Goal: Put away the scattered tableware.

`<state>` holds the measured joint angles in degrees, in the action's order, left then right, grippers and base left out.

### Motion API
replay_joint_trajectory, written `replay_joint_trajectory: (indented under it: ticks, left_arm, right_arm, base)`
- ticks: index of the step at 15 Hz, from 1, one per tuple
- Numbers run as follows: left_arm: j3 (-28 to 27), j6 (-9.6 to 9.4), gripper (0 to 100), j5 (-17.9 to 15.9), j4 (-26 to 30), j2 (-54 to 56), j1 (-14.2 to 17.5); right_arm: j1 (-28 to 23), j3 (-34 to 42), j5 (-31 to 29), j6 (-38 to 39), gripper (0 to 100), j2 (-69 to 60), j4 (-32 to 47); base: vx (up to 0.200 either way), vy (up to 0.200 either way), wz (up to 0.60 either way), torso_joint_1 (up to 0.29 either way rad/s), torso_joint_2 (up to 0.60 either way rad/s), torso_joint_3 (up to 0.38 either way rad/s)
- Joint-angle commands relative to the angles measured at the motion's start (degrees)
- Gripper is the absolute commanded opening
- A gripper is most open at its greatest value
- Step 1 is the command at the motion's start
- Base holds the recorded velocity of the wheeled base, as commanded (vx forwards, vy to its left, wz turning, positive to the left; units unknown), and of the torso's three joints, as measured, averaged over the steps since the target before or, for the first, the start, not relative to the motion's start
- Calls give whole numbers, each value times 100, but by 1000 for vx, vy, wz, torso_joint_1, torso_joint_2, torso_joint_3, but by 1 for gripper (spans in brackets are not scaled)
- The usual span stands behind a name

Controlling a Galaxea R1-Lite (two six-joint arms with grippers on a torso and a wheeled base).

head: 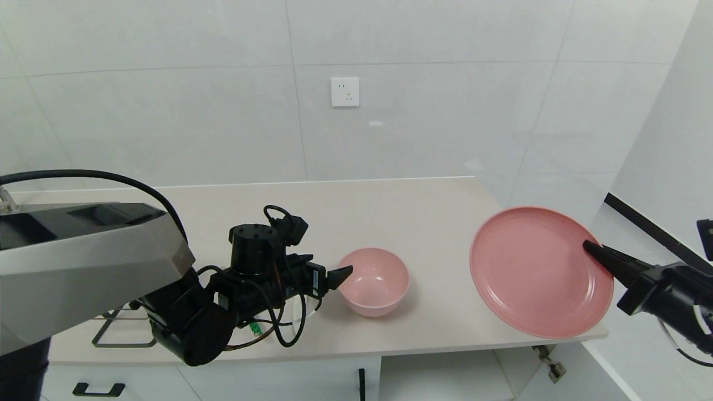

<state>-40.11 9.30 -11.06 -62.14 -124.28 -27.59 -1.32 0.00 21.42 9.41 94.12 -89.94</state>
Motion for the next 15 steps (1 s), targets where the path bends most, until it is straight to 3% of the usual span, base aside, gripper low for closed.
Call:
replay_joint_trajectory:
  ticks: [1,6,13,15]
  left_arm:
    - [-147,1,100,-2,17,-158,-27]
    - [-226,72,100,25,17,-615,-256]
    - [-709,626,100,42,413,-676,-256]
    - [-762,652,100,42,632,-676,-256]
  right_arm:
    - [0,0,3,-1,0,10,-6]
    - [-9,0,3,-1,0,10,-6]
    - [-9,0,3,-1,0,10,-6]
    - [-9,0,3,-1,0,10,-6]
  base:
    - [0,0,0,0,0,0]
    - [0,0,0,0,0,0]
    - [0,0,0,0,0,0]
    - [0,0,0,0,0,0]
